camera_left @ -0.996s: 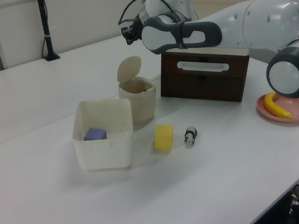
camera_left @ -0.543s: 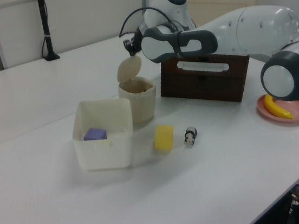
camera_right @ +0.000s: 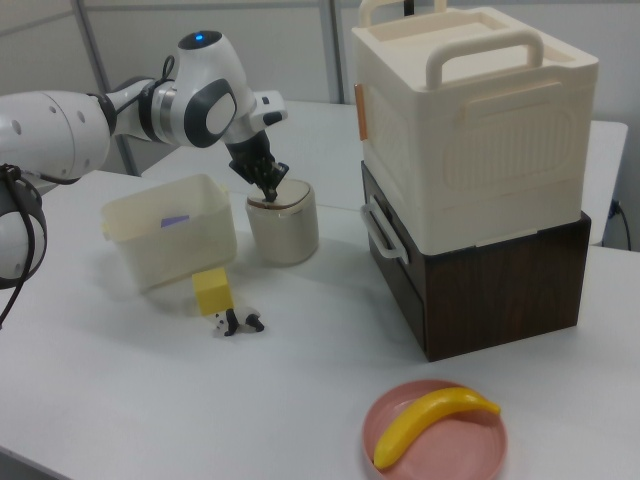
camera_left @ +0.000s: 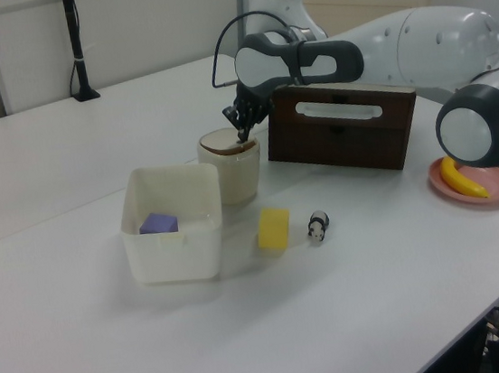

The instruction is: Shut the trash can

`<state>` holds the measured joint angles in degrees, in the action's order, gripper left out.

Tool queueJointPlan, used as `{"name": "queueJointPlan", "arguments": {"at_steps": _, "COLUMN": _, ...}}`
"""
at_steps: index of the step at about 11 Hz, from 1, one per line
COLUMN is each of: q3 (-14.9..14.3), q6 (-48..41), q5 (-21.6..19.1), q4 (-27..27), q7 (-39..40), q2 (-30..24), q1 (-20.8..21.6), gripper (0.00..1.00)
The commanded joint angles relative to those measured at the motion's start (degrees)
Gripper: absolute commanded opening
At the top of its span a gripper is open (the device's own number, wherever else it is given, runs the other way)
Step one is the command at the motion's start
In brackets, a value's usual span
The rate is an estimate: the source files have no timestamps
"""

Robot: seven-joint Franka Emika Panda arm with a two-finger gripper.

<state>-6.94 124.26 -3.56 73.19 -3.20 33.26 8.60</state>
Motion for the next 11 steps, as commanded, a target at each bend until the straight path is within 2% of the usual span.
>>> {"name": "queueJointPlan", "arguments": {"at_steps": 1, "q3": -0.5, "q6": -0.6, "q5": -0.9, "q4": 3.0, "q7": 1.6, "q2": 0.0, "q1": 1.0, "gripper": 0.00}}
{"name": "queueJointPlan", "arguments": {"at_steps": 4, "q3": -0.4, "q6": -0.6, "q5": -0.9, "q4": 3.0, "q7": 1.4, "q2": -0.4, "q1": 1.1, "gripper": 0.00}}
{"name": "queueJointPlan", "arguments": {"at_steps": 5, "q3": -0.4, "q6": -0.6, "q5": -1.4, "q4": 3.1, "q7": 1.4, "q2": -2.5, "q1": 1.0, "gripper": 0.00}}
{"name": "queueJointPlan", "arguments": {"at_steps": 6, "q3": -0.4, "q6": -0.8, "q5": -1.7, "q4": 4.8, "q7": 1.6, "q2": -6.2, "q1": 1.0, "gripper": 0.00}}
{"name": "queueJointPlan", "arguments": {"at_steps": 8, "q3": -0.2, "q6": -1.6, "q5": -1.7, "q4": 12.5, "q7": 1.9, "q2": -14.9, "q1": 1.1, "gripper": 0.13}}
{"name": "queueJointPlan", "arguments": {"at_steps": 9, "q3": -0.2, "q6": -2.8, "q5": -1.6, "q4": 16.1, "q7": 2.1, "q2": -18.0, "q1": 0.9, "gripper": 0.27}}
{"name": "queueJointPlan", "arguments": {"at_steps": 10, "q3": -0.2, "q6": -5.6, "q5": -1.4, "q4": 18.5, "q7": 2.0, "q2": -20.6, "q1": 0.7, "gripper": 0.54}}
{"name": "queueJointPlan", "arguments": {"at_steps": 11, "q3": -0.3, "q6": -10.4, "q5": -0.8, "q4": 19.2, "q7": 2.0, "q2": -22.3, "q1": 0.5, "gripper": 1.00}}
